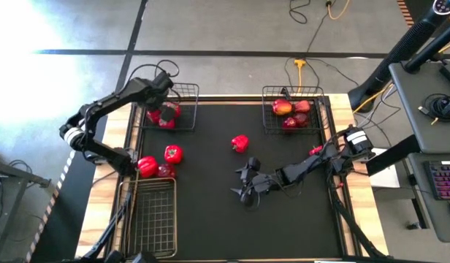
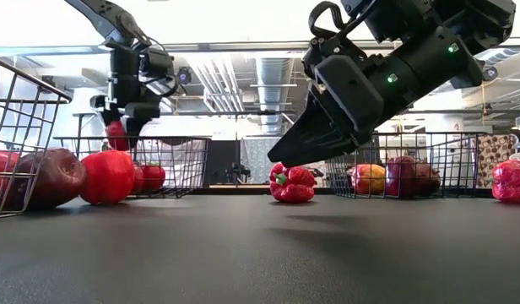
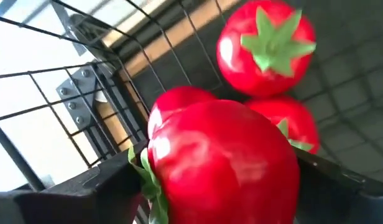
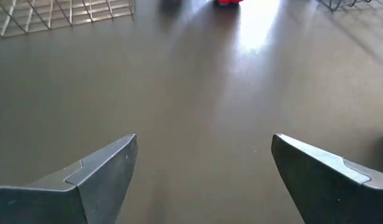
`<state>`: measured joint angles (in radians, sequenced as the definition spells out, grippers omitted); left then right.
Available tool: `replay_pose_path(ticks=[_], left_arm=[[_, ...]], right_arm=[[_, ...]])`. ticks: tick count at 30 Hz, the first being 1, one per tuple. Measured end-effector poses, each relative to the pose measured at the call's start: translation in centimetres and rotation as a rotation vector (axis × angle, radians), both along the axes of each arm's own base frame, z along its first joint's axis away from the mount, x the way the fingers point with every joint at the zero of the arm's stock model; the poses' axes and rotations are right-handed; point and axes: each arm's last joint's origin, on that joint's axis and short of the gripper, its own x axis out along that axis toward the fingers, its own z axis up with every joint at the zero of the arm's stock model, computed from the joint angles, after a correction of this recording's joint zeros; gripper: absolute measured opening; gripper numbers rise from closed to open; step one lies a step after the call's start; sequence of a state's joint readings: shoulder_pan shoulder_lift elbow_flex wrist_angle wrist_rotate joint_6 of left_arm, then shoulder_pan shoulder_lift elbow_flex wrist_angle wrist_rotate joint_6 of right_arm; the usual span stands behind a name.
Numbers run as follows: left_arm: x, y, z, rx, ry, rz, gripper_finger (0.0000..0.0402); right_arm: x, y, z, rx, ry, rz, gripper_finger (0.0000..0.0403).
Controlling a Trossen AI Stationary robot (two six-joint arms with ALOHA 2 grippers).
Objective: Sort produce into baskets
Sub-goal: Put the tomato into the left black wire basket, then put the apple into the right black wire basket
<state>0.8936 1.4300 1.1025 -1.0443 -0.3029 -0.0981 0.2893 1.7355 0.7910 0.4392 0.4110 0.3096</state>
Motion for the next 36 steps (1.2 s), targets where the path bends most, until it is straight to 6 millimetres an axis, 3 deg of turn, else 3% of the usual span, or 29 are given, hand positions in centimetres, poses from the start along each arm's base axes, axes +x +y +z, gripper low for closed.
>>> replay_pose_path(ticks=[13, 24, 29, 36], left_arm=[[0.2, 0.1, -0.1, -0.062, -0.025, -0.011, 0.0344], [0.8, 0.4, 2.8, -0.038, -0.118, -0.021, 0.0345], [2.5, -1.2, 3.9, -0.060, -0.292, -0.075, 0.0345], [6.4, -5.4, 4.2, -0.032, -0.380, -0.277, 0.0345]], right_arm=[[-0.1, 0.0, -0.2, -0.004, 0.023, -0.002, 0.0364], [-0.1, 0.0, -0.2, -0.007, 0.022, -0.003, 0.0364], [-0.2, -0.4, 0.3, -0.066, -0.013, -0.106, 0.0364], [-0.3, -0.6, 0.9, -0.083, -0.038, -0.153, 0.0364]])
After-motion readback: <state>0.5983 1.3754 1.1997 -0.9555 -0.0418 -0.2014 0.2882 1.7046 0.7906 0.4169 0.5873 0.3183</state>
